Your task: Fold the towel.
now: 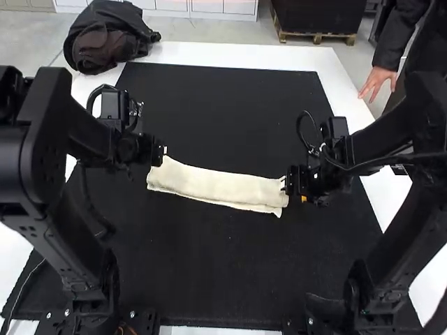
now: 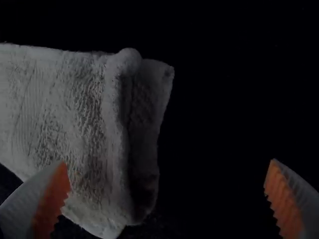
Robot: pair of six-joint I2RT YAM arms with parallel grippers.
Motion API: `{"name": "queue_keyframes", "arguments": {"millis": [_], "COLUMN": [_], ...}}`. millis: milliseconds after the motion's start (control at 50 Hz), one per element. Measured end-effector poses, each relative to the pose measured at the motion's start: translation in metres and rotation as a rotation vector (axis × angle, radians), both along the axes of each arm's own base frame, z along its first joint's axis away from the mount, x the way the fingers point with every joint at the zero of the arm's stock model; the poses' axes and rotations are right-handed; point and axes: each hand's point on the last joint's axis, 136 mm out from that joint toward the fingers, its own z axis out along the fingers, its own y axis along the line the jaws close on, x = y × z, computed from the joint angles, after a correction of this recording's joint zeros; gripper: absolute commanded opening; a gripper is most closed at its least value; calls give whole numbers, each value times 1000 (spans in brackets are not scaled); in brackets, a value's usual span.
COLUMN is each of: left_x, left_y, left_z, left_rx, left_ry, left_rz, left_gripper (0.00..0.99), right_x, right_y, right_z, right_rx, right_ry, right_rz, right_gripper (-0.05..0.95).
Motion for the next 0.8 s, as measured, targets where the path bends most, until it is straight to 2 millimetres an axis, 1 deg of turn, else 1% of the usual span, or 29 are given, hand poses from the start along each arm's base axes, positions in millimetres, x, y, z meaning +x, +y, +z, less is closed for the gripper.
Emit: {"name": "queue_keyframes", "arguments": {"millis": [140,280,400,620,720,800], "left_x": [-2,-4,-5,-5,-6,-6], "left_y": [0,0,0,0,0,0], "left_z": [-3,-5,-5,7,8,8], "left_rx": [-4,-6,-6,-4,-4,-4], "left_ry": [16,27,31,1,0,0], "left_rz": [2,3,3,3,3,3], "left_gripper": [972,972,970,970,970,970], "right_x": [-2,0,1,8,10,11], "right_y": [11,27,35,36,35,35], "right_z": [1,5,7,3,4,0], "right_rx": [8,25,35,26,23,21], "right_ry": [1,-21,-28,-24,-33,-29], "right_rz": [21,47,58,42,38,36], "right_gripper": [895,895,895,895,895,895]}}
